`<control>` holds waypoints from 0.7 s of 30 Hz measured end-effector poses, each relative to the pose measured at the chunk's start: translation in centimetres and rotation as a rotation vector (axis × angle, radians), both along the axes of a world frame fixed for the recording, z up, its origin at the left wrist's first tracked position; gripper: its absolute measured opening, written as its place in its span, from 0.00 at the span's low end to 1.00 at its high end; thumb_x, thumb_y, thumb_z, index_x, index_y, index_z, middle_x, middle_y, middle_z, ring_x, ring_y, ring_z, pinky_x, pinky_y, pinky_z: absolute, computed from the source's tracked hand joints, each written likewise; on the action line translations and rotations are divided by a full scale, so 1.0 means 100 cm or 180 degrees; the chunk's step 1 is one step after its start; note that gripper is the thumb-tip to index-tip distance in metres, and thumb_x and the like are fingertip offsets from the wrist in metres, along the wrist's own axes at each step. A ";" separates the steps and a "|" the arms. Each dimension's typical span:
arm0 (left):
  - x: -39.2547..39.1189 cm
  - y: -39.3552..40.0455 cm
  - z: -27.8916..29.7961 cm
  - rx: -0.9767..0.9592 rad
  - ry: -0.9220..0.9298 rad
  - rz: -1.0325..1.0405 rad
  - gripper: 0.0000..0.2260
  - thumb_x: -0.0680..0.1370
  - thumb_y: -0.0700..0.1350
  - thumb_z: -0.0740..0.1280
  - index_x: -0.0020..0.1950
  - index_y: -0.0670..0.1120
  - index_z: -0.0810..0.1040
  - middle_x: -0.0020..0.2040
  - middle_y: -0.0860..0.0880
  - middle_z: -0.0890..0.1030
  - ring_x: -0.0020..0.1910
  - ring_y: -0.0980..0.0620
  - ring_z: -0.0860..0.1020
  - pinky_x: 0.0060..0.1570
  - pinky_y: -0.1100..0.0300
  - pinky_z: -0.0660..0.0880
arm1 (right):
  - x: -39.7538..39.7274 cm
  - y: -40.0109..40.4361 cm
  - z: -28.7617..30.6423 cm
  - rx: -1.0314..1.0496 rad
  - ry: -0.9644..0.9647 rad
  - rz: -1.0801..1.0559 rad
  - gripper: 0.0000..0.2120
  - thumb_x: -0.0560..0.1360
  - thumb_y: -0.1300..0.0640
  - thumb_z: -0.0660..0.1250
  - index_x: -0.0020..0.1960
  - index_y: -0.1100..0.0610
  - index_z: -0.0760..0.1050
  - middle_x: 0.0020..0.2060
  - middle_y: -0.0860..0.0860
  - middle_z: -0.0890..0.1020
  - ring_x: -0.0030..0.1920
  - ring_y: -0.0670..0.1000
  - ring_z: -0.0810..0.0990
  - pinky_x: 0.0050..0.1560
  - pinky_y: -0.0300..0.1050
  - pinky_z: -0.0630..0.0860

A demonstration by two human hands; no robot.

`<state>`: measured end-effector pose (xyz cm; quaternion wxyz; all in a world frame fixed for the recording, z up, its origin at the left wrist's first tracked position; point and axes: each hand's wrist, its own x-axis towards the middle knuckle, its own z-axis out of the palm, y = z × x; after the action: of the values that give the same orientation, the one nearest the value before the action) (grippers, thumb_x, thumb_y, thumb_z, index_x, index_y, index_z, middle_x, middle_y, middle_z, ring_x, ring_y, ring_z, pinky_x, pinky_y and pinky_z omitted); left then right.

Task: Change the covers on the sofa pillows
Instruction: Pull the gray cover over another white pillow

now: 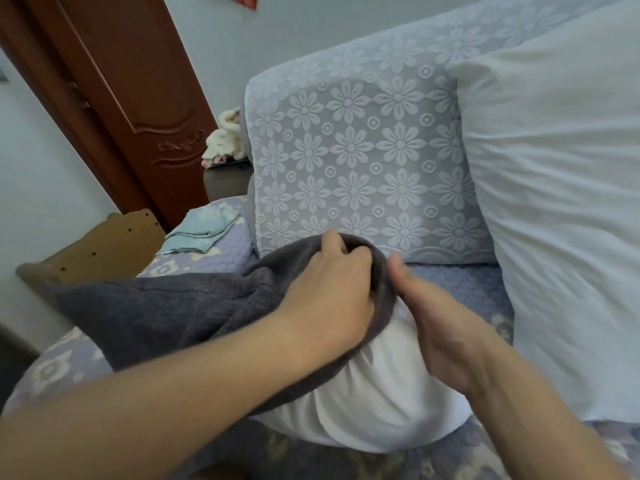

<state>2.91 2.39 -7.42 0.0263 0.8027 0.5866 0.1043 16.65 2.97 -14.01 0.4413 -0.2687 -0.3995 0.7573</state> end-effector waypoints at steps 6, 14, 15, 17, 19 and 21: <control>0.004 -0.004 -0.029 -0.0066 -0.0649 0.0387 0.11 0.75 0.51 0.69 0.52 0.53 0.69 0.54 0.53 0.64 0.61 0.49 0.67 0.61 0.44 0.71 | -0.007 0.005 -0.012 -0.0074 -0.0159 -0.0451 0.08 0.75 0.67 0.65 0.50 0.66 0.83 0.43 0.65 0.84 0.43 0.60 0.84 0.43 0.47 0.82; -0.041 -0.012 -0.048 -0.0428 -0.1737 0.0183 0.15 0.75 0.58 0.72 0.57 0.67 0.70 0.58 0.66 0.72 0.58 0.78 0.69 0.62 0.79 0.64 | -0.005 0.011 -0.015 -0.0213 0.0360 -0.0531 0.36 0.69 0.79 0.52 0.69 0.53 0.72 0.55 0.64 0.84 0.51 0.60 0.84 0.47 0.49 0.84; -0.045 -0.010 -0.048 -0.0551 -0.1955 0.0164 0.10 0.79 0.57 0.68 0.57 0.66 0.72 0.58 0.68 0.74 0.58 0.79 0.69 0.63 0.79 0.63 | -0.005 0.011 -0.015 -0.0202 0.0387 -0.0510 0.37 0.69 0.79 0.51 0.70 0.52 0.72 0.55 0.65 0.84 0.51 0.60 0.84 0.48 0.50 0.83; -0.054 -0.007 -0.051 -0.0649 -0.2305 0.0101 0.08 0.83 0.52 0.63 0.59 0.61 0.79 0.58 0.64 0.80 0.60 0.73 0.74 0.68 0.68 0.67 | -0.006 0.011 -0.014 -0.0187 0.0390 -0.0469 0.38 0.68 0.80 0.51 0.71 0.52 0.71 0.55 0.65 0.84 0.52 0.60 0.84 0.50 0.49 0.82; -0.058 -0.007 -0.052 -0.0486 -0.2302 -0.0007 0.08 0.84 0.48 0.63 0.59 0.55 0.81 0.55 0.60 0.83 0.58 0.65 0.78 0.63 0.64 0.71 | -0.005 0.012 -0.012 -0.0171 0.0357 -0.0455 0.39 0.69 0.80 0.51 0.72 0.52 0.70 0.55 0.64 0.84 0.52 0.59 0.84 0.51 0.49 0.82; -0.056 -0.006 -0.048 -0.0365 -0.2337 -0.0015 0.10 0.84 0.49 0.61 0.60 0.54 0.82 0.55 0.61 0.83 0.57 0.66 0.79 0.60 0.69 0.71 | -0.004 0.012 -0.011 -0.0215 0.0441 -0.0470 0.39 0.69 0.81 0.51 0.72 0.52 0.69 0.55 0.65 0.83 0.52 0.60 0.84 0.53 0.50 0.82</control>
<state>-2.72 1.75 -12.26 0.2802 0.7103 0.5412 0.3522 16.22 4.20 -15.10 0.5132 -0.2591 -0.3215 0.7525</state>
